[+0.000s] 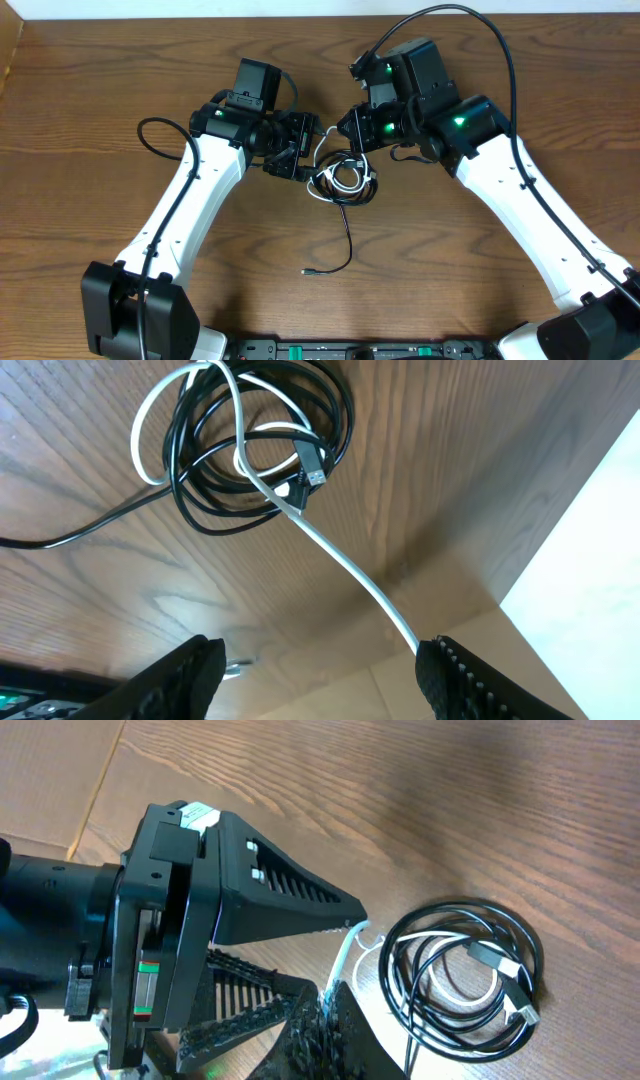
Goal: Untangle cables
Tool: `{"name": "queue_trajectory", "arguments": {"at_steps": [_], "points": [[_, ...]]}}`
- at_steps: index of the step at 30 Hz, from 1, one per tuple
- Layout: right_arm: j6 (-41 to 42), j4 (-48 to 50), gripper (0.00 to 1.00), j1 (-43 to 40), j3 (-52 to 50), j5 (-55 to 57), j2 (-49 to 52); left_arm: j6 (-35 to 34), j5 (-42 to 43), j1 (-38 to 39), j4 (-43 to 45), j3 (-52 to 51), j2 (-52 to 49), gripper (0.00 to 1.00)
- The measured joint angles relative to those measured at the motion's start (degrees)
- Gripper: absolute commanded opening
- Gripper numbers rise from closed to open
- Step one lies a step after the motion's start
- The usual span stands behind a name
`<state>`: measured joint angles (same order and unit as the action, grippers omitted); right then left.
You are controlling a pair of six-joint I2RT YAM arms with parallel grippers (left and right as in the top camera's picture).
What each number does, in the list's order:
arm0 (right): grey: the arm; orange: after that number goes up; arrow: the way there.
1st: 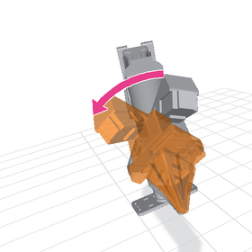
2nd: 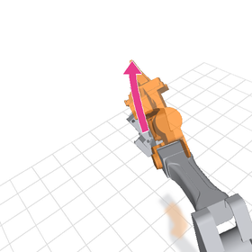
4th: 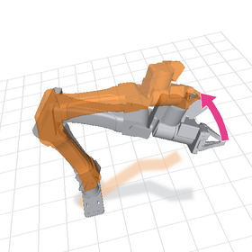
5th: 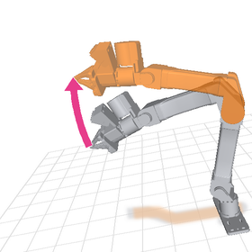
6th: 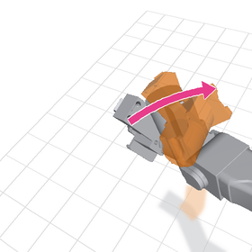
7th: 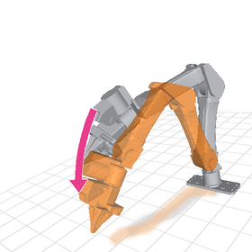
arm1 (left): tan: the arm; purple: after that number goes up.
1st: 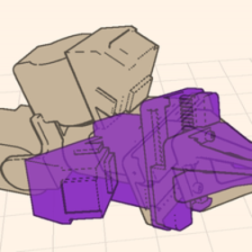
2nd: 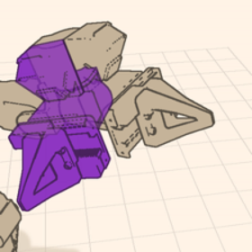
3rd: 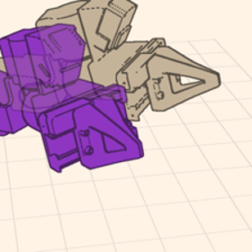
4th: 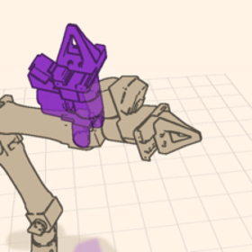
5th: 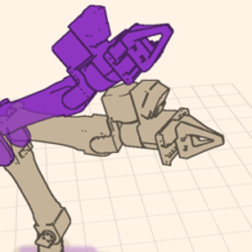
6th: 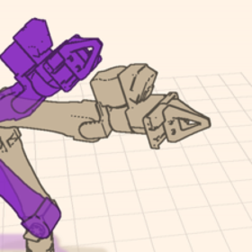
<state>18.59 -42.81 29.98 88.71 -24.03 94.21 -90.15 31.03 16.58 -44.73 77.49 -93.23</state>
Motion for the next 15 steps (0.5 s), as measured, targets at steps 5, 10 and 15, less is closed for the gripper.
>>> {"name": "queue_trajectory", "arguments": {"at_steps": [5, 10, 15], "points": [[-2.45, 0.00, 0.01, 0.00, 0.00, -1.79, 0.00, -0.37, -0.57, -1.16, 0.07, 0.00, 0.00, 0.67], [-4.28, -0.02, 0.01, 0.00, 0.00, -3.50, 0.00, -1.01, -1.31, -2.91, 0.07, 0.00, 0.00, 0.67], [-5.86, -0.11, 0.01, 0.00, 0.00, -4.35, 0.00, -1.33, -1.09, -3.08, 0.00, 0.00, 0.00, 0.67]]}}
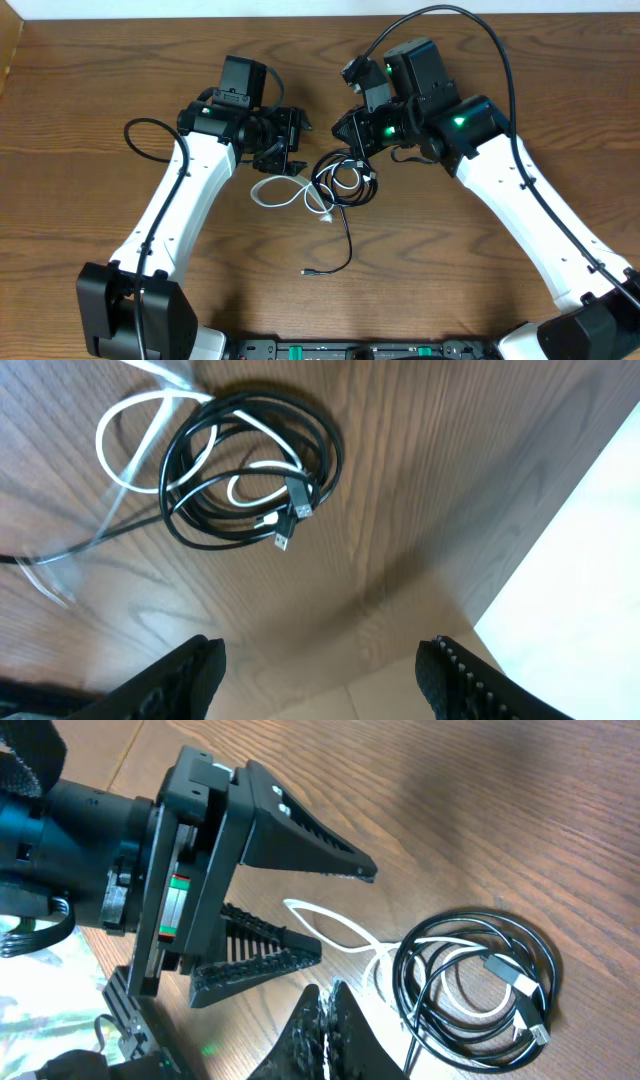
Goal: Untangle cables
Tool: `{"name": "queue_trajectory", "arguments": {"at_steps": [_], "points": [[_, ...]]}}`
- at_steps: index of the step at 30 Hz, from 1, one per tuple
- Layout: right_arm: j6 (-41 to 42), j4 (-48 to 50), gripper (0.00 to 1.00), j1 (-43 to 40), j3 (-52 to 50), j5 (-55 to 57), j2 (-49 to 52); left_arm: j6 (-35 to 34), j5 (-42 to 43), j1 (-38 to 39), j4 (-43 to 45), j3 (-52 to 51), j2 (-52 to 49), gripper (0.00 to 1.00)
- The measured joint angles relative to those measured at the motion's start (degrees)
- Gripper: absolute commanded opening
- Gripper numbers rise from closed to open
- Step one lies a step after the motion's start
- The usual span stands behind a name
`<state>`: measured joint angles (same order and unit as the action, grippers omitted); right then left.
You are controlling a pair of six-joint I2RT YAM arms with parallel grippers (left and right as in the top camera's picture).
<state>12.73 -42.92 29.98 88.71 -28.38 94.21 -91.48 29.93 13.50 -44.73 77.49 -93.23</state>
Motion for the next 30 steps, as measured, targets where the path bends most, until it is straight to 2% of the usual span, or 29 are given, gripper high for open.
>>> {"name": "queue_trajectory", "arguments": {"at_steps": [8, 9, 11, 16, 18, 20, 25, 27, 30], "points": [[-0.44, 0.09, 0.01, 0.00, 0.00, -0.35, 0.00, 0.74, 3.15, 0.02, -1.36, 0.00, 0.00, 0.67], [-0.44, 0.07, 0.04, 0.00, 0.00, -0.24, 0.00, 1.38, 2.73, 0.02, -1.57, 0.00, 0.00, 0.67], [-0.61, 0.07, 0.21, 0.00, 0.00, 0.28, 0.00, 2.27, 1.07, 0.02, -2.95, 0.00, 0.00, 0.68], [0.04, -1.09, 0.76, 0.00, 0.00, 5.05, 0.00, 5.35, -8.79, 0.04, -8.63, 0.00, 0.00, 0.67], [1.55, -1.95, 0.92, 0.00, 0.00, 8.70, 0.00, 8.11, -12.63, 0.04, -9.64, 0.00, 0.00, 0.67], [3.37, -2.29, 0.97, 0.00, 0.00, 12.94, 0.02, 13.09, -15.56, 0.04, -10.58, 0.00, 0.00, 0.67], [6.45, -0.15, 0.99, 0.00, 0.04, 18.10, 2.54, 25.55, -18.38, 0.04, -10.62, 0.00, 0.00, 0.68], [7.04, 1.51, 0.99, 0.00, 0.07, 19.06, 6.56, 29.77, -18.73, 0.04, -10.62, 0.00, 0.00, 0.68], [7.39, 2.69, 0.99, 0.00, 0.07, 19.47, 11.15, 32.17, -18.99, 0.04, -10.84, 0.00, 0.00, 0.68]]}}
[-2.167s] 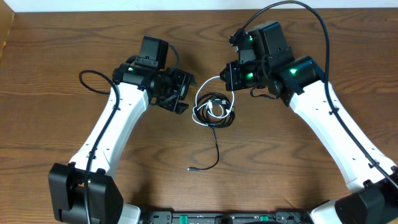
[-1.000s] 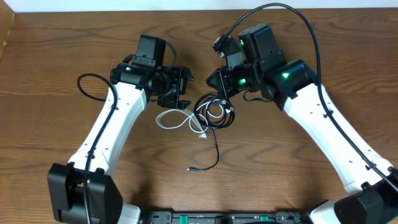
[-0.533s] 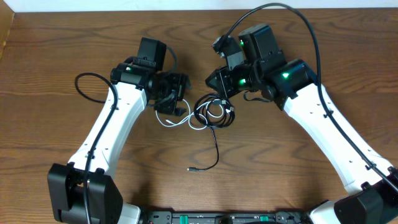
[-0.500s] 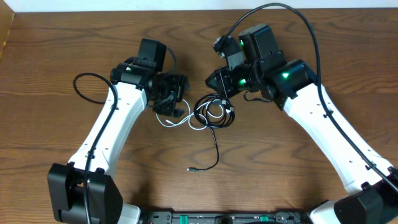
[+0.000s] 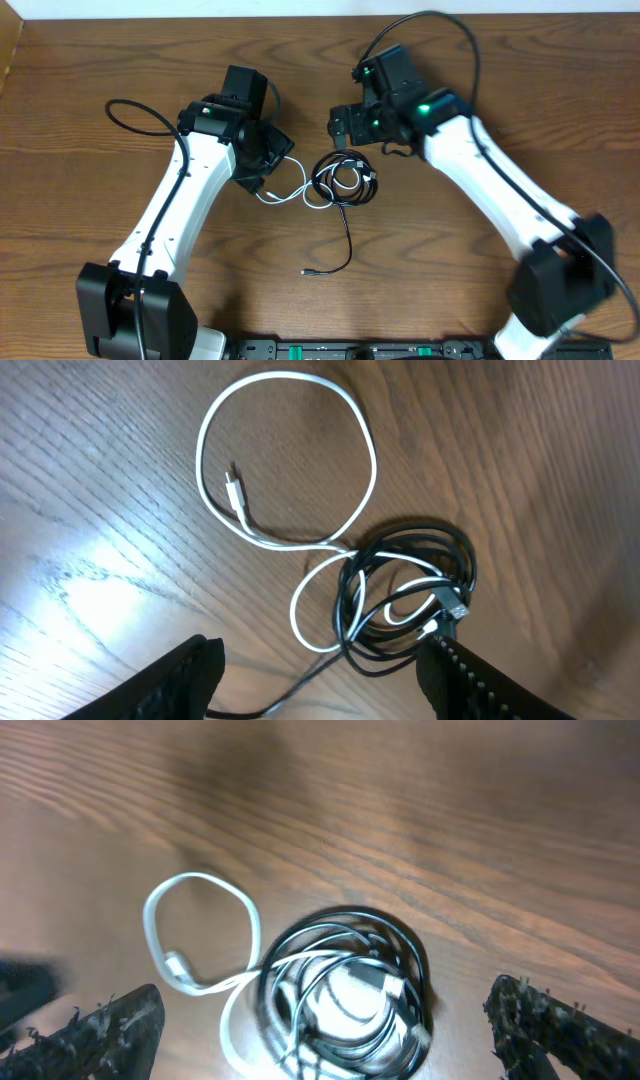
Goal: Untangle cables
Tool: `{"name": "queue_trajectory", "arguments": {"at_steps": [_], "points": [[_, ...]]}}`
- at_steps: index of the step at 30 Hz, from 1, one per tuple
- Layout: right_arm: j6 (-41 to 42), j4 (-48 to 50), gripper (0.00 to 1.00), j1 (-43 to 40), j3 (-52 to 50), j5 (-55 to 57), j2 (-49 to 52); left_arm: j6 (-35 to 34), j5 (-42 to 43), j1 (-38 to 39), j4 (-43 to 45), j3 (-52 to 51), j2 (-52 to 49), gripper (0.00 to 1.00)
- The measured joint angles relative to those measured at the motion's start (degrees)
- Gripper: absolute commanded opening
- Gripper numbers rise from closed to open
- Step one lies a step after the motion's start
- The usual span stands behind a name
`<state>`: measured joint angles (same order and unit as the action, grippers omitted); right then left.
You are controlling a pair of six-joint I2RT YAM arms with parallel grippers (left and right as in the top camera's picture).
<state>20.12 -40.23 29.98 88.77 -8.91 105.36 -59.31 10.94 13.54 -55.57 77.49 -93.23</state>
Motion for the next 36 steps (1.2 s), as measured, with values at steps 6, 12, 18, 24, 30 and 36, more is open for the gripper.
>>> {"name": "queue_trajectory", "arguments": {"at_steps": [6, 12, 18, 24, 30, 36], "points": [[0.31, 2.91, 0.99, 0.00, -0.04, 0.46, 7.50, 3.30, -0.44, 0.00, -0.63, 0.00, 0.00, 0.68], [0.33, 5.31, 0.99, 0.00, -0.04, 0.81, 9.42, 11.26, -0.59, 0.00, -0.81, 0.00, 0.00, 0.68], [0.72, 5.75, 0.99, -0.04, -0.04, 3.78, 9.42, 17.88, -0.59, 0.00, -0.90, 0.00, 0.00, 0.68], [2.05, 4.20, 0.99, -2.10, -0.04, 5.53, 9.44, 19.63, -1.53, 0.00, -0.48, 0.00, 0.00, 0.68], [2.49, 3.32, 0.99, -4.20, -0.04, 5.73, 9.44, 20.37, -2.32, 0.00, -0.35, 0.00, -0.11, 0.68], [2.56, 4.72, 0.70, -2.97, -0.04, 5.35, 9.70, 20.39, -2.32, 0.00, -0.13, 0.00, -1.90, 0.68]]}}
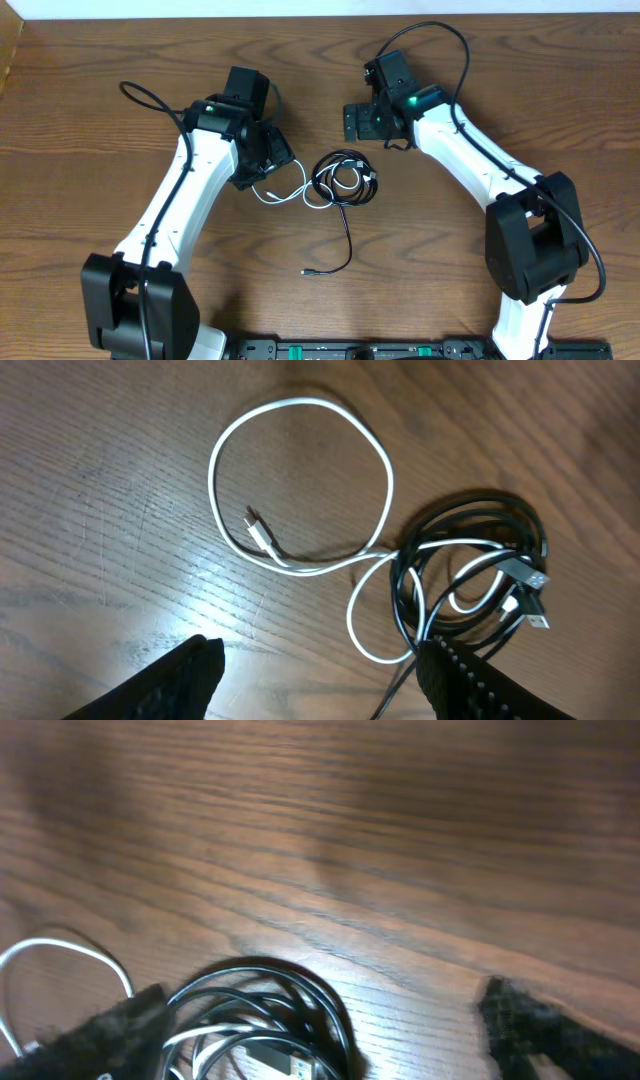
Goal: Untangle cables
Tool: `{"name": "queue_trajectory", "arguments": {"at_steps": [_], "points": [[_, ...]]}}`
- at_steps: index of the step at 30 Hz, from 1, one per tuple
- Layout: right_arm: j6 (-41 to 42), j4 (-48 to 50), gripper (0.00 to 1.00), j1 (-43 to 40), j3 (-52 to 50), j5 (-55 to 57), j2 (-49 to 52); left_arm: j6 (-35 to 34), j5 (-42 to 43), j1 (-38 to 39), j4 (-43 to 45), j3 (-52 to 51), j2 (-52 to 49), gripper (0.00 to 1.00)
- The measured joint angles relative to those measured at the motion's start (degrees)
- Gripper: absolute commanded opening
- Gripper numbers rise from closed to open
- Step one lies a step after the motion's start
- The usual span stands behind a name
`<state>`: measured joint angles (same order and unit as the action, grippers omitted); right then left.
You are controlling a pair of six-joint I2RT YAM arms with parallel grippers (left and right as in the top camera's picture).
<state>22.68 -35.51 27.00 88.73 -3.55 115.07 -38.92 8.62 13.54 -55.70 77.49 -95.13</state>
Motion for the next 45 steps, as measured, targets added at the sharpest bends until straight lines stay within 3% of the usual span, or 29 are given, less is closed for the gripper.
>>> {"name": "queue_trajectory", "arguments": {"at_steps": [3, 6, 10, 13, 17, 24, 31, 40, 41, 45], "points": [[0.42, 0.98, 0.54, 0.87, 0.00, -0.33, 1.18, 0.00, 0.00, 0.00, 0.02, 0.00, -1.20, 0.68], [0.63, 1.20, 0.48, 1.49, 0.00, -1.77, 3.69, 0.00, 0.00, 0.00, 0.00, 0.00, -2.16, 0.68], [0.35, 0.98, 0.49, 1.51, -0.09, -5.22, 5.11, 0.00, 0.00, 0.00, 0.02, 0.00, -2.29, 0.68], [0.31, 0.52, 0.60, 1.40, -0.07, -8.48, 4.85, 0.00, 0.00, 0.00, 0.02, 0.00, -2.29, 0.68], [-0.07, -2.51, 0.64, 0.96, -0.09, -12.76, 1.46, 0.00, 0.00, 0.00, 0.17, 0.00, -2.29, 0.68], [-1.88, -3.78, 0.52, 1.60, 0.24, -14.78, -7.69, 0.00, 0.00, 0.00, 2.05, 0.00, -2.29, 0.68], [0.24, -7.45, 0.48, 7.67, 0.13, -13.94, -0.68, 0.00, -2.19, 0.00, 1.86, 0.00, -2.29, 0.68], [5.33, -10.73, 0.46, 10.03, 0.02, -5.99, 0.59, -0.22, -3.89, -1.44, 0.50, 0.00, -2.29, 0.69], [5.66, -10.45, 0.46, 10.56, 0.02, -5.18, 0.85, -0.24, -4.07, -1.60, 0.22, 0.00, -2.29, 0.76], [6.88, -8.92, 0.43, 12.66, 0.02, -3.30, 2.86, -0.44, -4.33, -1.73, -0.96, 0.00, -2.29, 0.77]]}}
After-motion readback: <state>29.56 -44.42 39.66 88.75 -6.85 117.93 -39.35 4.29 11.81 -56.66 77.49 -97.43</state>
